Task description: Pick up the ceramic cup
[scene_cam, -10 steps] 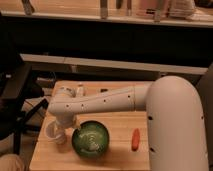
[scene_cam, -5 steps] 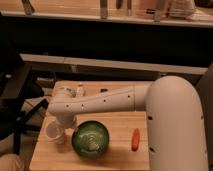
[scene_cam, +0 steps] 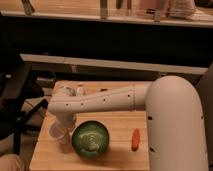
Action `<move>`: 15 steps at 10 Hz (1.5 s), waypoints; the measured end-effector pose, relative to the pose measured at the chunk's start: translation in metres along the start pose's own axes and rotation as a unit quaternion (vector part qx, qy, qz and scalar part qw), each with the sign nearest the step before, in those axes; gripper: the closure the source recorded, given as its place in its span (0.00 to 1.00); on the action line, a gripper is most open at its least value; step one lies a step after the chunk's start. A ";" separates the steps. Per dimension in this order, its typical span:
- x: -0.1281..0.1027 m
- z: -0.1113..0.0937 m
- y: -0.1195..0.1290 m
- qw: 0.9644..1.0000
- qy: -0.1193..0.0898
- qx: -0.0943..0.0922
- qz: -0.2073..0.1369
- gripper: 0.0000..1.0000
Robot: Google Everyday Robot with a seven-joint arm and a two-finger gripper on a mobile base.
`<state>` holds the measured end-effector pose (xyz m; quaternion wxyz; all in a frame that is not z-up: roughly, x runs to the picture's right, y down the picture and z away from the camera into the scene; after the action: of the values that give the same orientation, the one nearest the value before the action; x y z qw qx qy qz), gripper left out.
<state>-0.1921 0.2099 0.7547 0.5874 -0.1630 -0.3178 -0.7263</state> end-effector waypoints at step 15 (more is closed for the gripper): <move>0.017 -0.037 0.005 1.000 -0.002 -0.010 -0.021 0.97</move>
<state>-0.1867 0.1729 0.7390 0.5697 -0.1643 -0.3149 -0.7412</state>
